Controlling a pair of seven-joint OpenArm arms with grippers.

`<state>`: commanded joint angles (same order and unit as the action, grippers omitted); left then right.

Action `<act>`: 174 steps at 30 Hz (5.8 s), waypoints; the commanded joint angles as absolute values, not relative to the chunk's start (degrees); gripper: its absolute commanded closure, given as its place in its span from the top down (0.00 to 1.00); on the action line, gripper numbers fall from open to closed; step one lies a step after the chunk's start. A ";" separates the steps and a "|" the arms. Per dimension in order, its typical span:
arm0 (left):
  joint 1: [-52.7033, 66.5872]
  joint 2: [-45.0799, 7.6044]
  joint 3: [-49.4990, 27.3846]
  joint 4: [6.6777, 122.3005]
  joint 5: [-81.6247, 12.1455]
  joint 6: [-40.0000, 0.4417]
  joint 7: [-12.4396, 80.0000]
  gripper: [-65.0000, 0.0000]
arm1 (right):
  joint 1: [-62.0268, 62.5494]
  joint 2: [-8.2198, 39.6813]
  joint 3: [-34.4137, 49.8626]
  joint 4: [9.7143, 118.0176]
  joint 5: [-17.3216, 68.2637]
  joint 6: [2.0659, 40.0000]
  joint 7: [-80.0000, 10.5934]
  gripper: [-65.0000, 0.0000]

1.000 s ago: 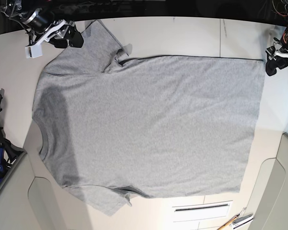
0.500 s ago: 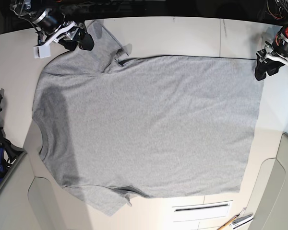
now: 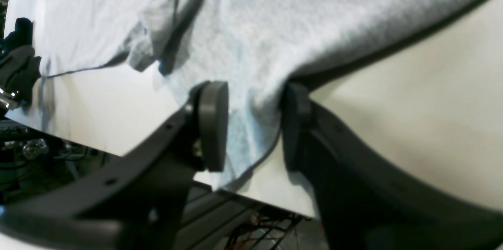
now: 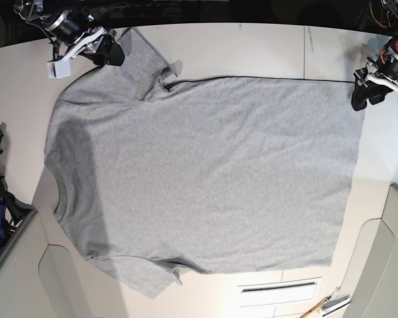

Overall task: Fold the T-shirt properly
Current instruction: 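Lower both grippers and pinch the two corners of the shirt's side edge, then lift the gripped edge and fold it over the shirt body with both grippers, then release the folded edge and regrasp the shirt's new side edge with both grippers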

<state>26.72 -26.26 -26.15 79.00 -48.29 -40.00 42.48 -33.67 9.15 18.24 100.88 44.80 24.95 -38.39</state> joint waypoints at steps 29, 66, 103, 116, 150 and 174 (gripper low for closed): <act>26.83 -27.03 -36.03 90.35 -58.41 -40.00 50.37 0.00 | -34.79 8.43 30.68 109.40 53.69 32.88 -45.69 0.00; -0.71 -26.98 -29.80 69.65 -37.85 -40.00 28.80 0.00 | 11.35 9.80 25.74 74.28 34.04 33.54 -39.44 0.00; 3.18 -23.99 -39.99 66.15 -48.14 -40.00 38.57 0.69 | -2.57 13.17 39.33 76.27 38.89 32.12 -42.04 0.69; 2.85 -21.96 -29.52 64.69 -45.63 -40.00 34.06 0.69 | -0.21 8.93 34.72 73.25 39.83 32.18 -39.46 0.69; 4.97 -20.16 -30.57 78.30 -47.40 -40.00 49.80 0.00 | -5.45 10.61 34.02 86.15 41.60 33.28 -46.81 0.00; 30.09 -20.01 -34.96 95.44 -49.12 -40.00 50.00 0.00 | -26.76 12.69 37.89 95.48 48.49 33.71 -50.19 0.00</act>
<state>30.09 -20.01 -34.96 95.44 -49.12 -40.00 50.00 -26.76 12.69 37.89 95.48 48.49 33.71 -50.19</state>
